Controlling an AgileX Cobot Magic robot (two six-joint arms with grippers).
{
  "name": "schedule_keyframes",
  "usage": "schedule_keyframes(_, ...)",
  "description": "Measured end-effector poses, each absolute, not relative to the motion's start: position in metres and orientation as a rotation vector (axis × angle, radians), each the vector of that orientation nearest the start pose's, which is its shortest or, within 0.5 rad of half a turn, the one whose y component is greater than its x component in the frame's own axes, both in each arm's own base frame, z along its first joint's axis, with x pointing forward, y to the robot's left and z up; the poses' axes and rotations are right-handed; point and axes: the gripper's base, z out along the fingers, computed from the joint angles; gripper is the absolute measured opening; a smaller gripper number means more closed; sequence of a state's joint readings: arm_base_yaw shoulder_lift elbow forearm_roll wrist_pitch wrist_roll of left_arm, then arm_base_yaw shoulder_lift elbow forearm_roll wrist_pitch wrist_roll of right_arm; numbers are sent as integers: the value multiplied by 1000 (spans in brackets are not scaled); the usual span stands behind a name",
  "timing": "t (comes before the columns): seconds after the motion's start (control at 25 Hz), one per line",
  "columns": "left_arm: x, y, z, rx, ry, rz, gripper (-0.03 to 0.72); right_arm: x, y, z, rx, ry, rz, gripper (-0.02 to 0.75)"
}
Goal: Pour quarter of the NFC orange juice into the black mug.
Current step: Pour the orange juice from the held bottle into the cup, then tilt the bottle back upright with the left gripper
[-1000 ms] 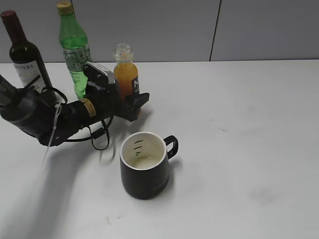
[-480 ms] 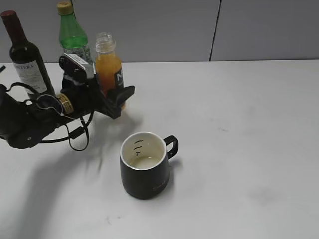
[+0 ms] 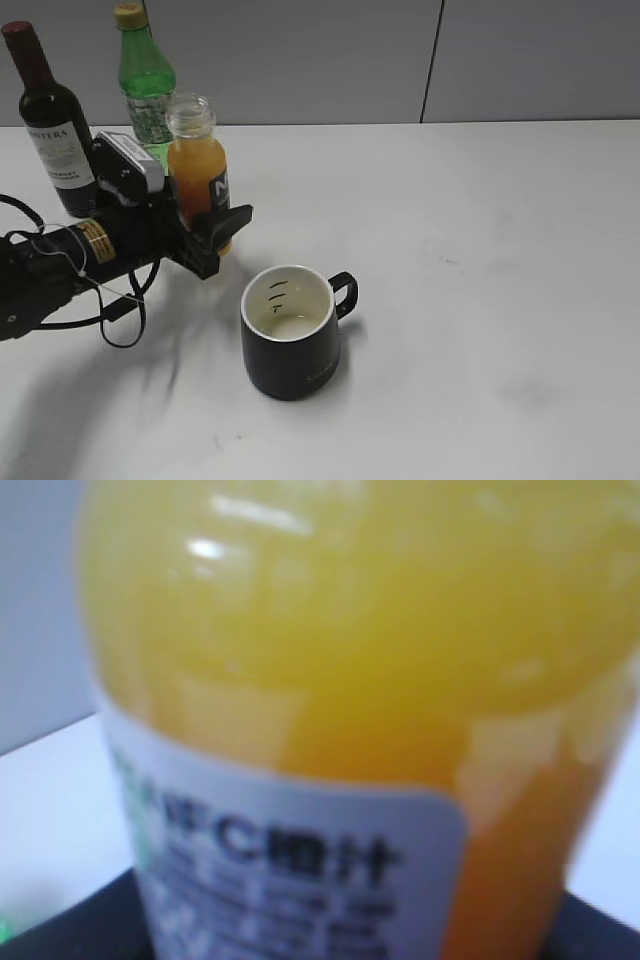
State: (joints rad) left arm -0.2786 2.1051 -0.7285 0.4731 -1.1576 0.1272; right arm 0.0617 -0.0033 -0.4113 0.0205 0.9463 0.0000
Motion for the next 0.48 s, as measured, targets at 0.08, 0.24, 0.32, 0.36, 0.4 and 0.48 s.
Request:
schedule_keyframes(0.08,322,-132,95,823,1550,-335,469,9,2,261,-61,2015,64,566)
schedule_keyframes(0.24,322,-131,95,833,1545,-318,469,9,2,261,-61,2015,64,566)
schedule_keyframes(0.32,322,-131,95,841,1536,-310,469,9,2,261,-61,2015,64,566)
schedule_keyframes(0.36,321,-131,95,847,1530,-308,469,9,2,261,-61,2015,64,566)
schedule_keyframes(0.4,321,-132,95,856,1525,-307,469,9,2,261,-61,2015,64,566)
schedule_keyframes(0.48,321,-132,95,873,1516,-299,469,9,2,261,-61,2015,64,566)
